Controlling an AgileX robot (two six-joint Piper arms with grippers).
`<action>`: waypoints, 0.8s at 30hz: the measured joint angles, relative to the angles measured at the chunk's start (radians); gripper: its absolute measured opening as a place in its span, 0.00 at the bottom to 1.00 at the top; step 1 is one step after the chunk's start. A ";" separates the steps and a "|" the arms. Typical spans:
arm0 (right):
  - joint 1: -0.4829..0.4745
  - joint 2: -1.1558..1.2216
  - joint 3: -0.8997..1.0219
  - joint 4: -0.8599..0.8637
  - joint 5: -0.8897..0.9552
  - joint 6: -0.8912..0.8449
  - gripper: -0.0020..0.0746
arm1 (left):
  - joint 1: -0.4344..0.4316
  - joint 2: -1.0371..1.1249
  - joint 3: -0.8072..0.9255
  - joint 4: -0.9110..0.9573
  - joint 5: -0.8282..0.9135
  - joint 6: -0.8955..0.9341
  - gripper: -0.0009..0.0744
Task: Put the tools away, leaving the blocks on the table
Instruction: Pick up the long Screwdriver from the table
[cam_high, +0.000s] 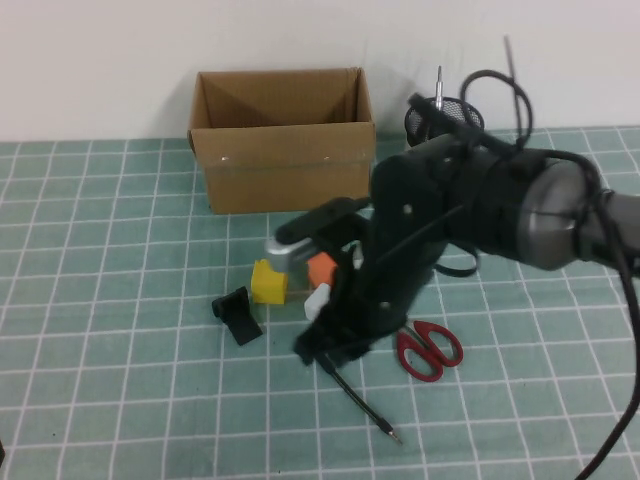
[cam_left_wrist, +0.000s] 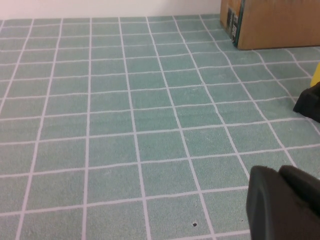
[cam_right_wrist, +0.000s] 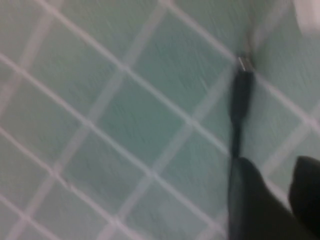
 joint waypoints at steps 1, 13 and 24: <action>0.005 0.005 -0.006 0.002 -0.019 0.000 0.24 | 0.000 0.000 0.000 0.000 0.000 0.000 0.01; 0.033 0.086 -0.022 -0.021 -0.130 -0.008 0.39 | 0.000 0.000 0.000 0.000 0.000 0.000 0.01; 0.033 0.147 -0.068 -0.052 -0.109 -0.004 0.39 | 0.000 0.000 0.000 0.000 0.000 0.000 0.01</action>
